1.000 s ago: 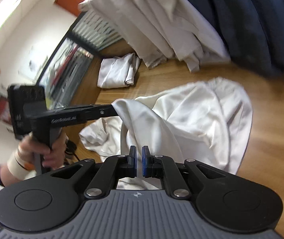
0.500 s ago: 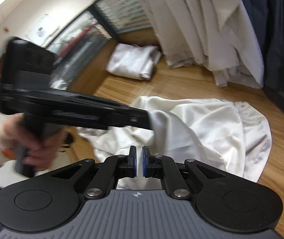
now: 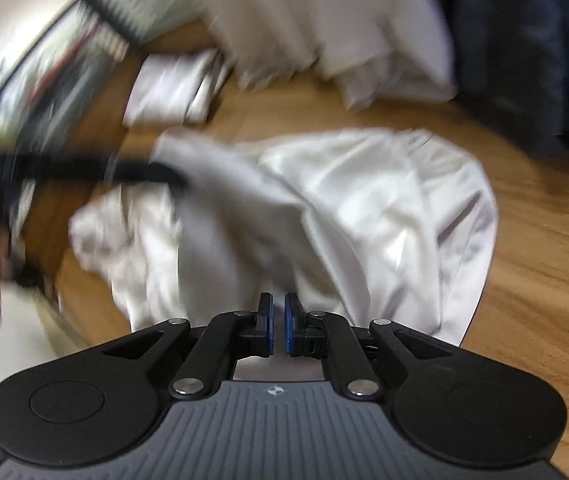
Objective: Fold clothes
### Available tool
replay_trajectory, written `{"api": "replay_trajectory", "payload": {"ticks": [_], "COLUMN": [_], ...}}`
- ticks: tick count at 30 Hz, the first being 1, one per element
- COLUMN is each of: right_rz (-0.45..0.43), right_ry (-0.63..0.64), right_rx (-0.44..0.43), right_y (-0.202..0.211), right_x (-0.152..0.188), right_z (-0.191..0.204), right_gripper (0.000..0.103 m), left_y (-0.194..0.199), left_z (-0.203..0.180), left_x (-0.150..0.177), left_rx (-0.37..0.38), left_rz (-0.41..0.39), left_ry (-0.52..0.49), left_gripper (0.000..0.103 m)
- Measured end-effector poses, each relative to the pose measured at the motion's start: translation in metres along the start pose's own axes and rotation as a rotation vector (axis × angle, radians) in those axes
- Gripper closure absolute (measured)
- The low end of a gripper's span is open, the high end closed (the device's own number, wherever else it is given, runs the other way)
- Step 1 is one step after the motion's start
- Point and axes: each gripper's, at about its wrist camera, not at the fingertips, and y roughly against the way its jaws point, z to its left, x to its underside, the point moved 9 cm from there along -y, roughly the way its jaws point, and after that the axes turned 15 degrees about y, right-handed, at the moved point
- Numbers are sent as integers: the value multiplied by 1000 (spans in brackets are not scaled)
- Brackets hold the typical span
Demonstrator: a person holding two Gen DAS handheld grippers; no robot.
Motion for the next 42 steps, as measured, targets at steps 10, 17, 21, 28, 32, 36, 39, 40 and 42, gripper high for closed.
{"api": "replay_trajectory", "payload": {"ticks": [10,17,21,28,32,36,39,40,42], "right_rz": [-134,19,-7,-229,-372,-367,-301,-281,-243], "right_ry": [156,275,275,221,203,268,335,357,381], "right_rx": [75,122,103,46,43,105,173,193,199], "right_y": [28,-6,-2,69,116,124,108,103,88], "right_x": [-37,-28,-24,-54,-73,-78,-71,-68,-61], "right_z": [19,9,14,23,25,25,22,22,23], "right_gripper": [78,86,101,102,102,102,102,102,102], "left_y": [-3,-1,0,-3,-5,-6,1,4,12], "left_z": [2,3,8,13,9,8,16,18,22], "left_x": [7,7,1,-13,-15,-12,-10,-9,-7], "left_rx": [2,-2,-14,-41,10,0,36,51,80], "left_rz": [20,9,0,-22,-16,-19,2,3,7], "left_ry": [0,3,24,49,80,87,163,183,221], "left_gripper": [101,101,100,100,100,97,91,88,83]}}
